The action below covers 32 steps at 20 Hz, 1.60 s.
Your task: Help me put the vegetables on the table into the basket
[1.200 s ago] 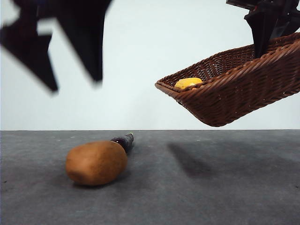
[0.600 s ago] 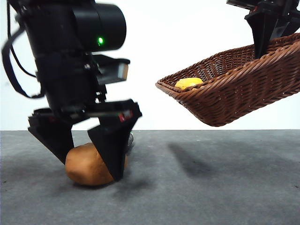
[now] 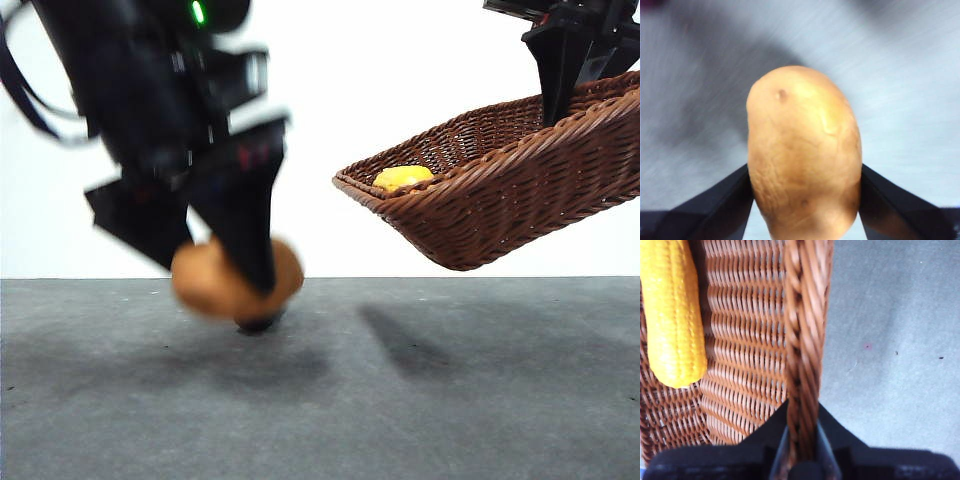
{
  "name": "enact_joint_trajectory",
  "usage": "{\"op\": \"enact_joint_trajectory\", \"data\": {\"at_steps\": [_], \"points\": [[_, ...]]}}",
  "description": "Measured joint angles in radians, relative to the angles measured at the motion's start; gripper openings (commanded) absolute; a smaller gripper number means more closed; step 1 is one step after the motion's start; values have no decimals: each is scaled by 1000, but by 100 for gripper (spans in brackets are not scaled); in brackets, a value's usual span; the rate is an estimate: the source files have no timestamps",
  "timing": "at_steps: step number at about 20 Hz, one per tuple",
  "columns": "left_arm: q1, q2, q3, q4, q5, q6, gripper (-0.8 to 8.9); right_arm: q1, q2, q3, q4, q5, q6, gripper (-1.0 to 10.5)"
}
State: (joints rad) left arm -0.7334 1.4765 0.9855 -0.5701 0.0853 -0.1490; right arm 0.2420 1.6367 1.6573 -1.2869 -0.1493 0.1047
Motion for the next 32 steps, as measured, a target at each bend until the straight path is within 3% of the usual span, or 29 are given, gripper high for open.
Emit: {"op": "enact_joint_trajectory", "data": {"at_steps": [7,10,15,23,25,28,29,32], "points": [[0,-315,0,-3,68,-64,-8,0,0,0,2,0,0,-11],[-6,-380,0,89,182,-75,-8,0,0,0,3,0,1,-11],[-29,-329,0,256,224,-88,-4,31,0,0,11,-8,16,-11],[-77,-146,0,271,259,-99,3,129,0,0,54,-8,59,-11],[-96,-125,0,272,248,-99,125,150,0,0,57,-8,68,-11],[-112,-116,0,286,228,-99,424,175,0,0,57,-35,73,-11],[-112,-115,0,287,227,-99,469,179,0,0,57,-39,75,-11],[-112,-115,0,299,224,-99,476,183,0,0,57,-67,83,-11]]}}
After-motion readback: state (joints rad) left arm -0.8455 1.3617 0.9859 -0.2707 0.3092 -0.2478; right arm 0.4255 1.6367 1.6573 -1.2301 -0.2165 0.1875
